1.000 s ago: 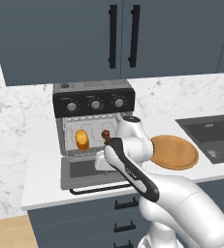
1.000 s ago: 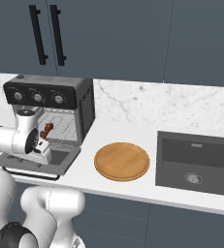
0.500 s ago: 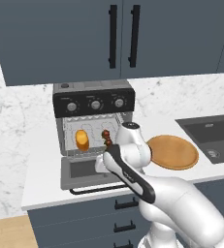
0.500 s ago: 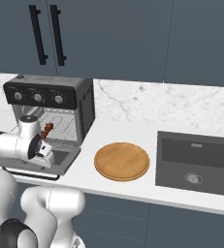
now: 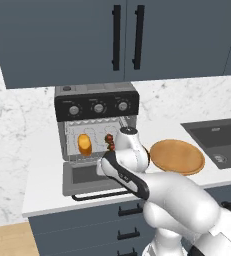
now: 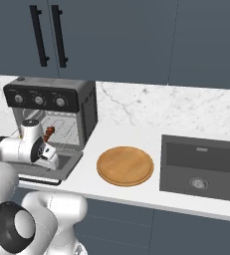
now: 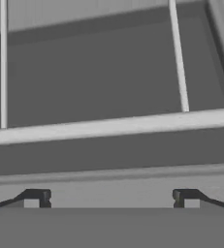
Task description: Pick up the kebab skewer and baguette bread, and place them inside the toaster oven. Close the toaster oven door and start by setting the timer.
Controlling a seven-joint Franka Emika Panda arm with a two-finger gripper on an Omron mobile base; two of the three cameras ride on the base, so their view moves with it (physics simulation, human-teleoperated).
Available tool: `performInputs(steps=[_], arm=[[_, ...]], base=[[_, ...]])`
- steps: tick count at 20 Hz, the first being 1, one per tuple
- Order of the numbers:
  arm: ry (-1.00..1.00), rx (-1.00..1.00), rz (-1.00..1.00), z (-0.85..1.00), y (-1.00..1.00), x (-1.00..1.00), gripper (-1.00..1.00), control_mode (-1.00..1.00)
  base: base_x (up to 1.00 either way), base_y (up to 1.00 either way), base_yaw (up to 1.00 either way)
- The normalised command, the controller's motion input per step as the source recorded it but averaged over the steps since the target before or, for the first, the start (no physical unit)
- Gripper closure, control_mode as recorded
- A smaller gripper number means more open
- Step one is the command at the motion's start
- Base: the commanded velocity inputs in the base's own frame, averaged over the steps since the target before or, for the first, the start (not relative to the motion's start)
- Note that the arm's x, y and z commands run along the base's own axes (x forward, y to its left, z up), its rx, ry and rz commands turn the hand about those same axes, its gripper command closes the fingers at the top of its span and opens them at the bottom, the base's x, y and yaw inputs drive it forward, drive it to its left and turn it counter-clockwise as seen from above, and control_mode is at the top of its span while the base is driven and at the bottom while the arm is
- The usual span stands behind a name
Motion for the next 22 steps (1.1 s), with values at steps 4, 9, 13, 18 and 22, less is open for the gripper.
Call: performInputs(steps=[4, 9, 13, 18, 22], arm=[[0.0, -0.04, -0.06, 0.0, 0.05, 0.24, -1.0, -1.0], [0.0, 0.0, -0.11, 0.0, 0.01, 0.37, -1.0, -1.0], [0.0, 0.0, -0.16, -0.02, 0.0, 0.27, -1.0, -1.0], [0.0, 0.0, -0.21, 0.0, 0.0, 0.28, -1.0, -1.0], [0.0, 0.0, -0.25, 0.0, 0.0, 0.42, -1.0, -1.0]], base=[[0.0, 0.0, 0.0], [0.0, 0.0, 0.0], [0.0, 0.0, 0.0], [0.0, 0.0, 0.0], [0.0, 0.0, 0.0]])
